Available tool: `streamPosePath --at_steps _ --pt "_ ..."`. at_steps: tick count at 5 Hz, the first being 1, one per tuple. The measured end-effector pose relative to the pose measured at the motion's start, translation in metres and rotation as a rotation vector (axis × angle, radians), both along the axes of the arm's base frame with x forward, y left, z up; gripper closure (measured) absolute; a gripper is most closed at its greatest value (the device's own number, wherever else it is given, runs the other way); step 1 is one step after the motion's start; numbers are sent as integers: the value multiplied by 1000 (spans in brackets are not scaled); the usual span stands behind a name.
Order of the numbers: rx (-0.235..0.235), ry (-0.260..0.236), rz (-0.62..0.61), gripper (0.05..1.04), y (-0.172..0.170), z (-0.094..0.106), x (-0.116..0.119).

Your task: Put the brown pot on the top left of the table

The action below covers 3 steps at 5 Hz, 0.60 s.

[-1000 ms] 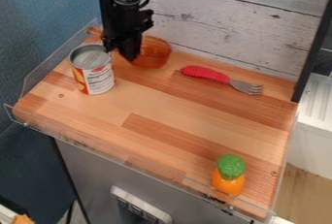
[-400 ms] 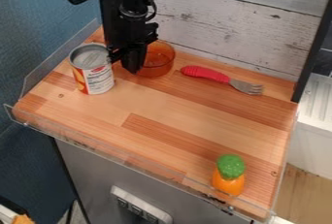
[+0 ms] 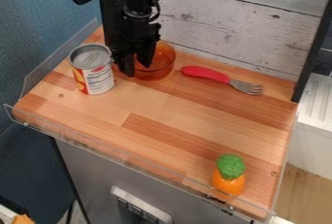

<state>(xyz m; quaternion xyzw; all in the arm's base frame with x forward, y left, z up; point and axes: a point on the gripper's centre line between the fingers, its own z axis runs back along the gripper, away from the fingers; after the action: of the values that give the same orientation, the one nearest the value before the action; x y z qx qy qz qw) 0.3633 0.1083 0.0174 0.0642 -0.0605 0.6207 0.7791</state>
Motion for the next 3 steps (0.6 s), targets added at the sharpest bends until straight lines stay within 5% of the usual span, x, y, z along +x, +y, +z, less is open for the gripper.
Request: streamPosePath --at_steps 1,3 --pt "-13 5 8 63 -3 0 -1" --pt "-52 -61 28 77 -10 40 0"
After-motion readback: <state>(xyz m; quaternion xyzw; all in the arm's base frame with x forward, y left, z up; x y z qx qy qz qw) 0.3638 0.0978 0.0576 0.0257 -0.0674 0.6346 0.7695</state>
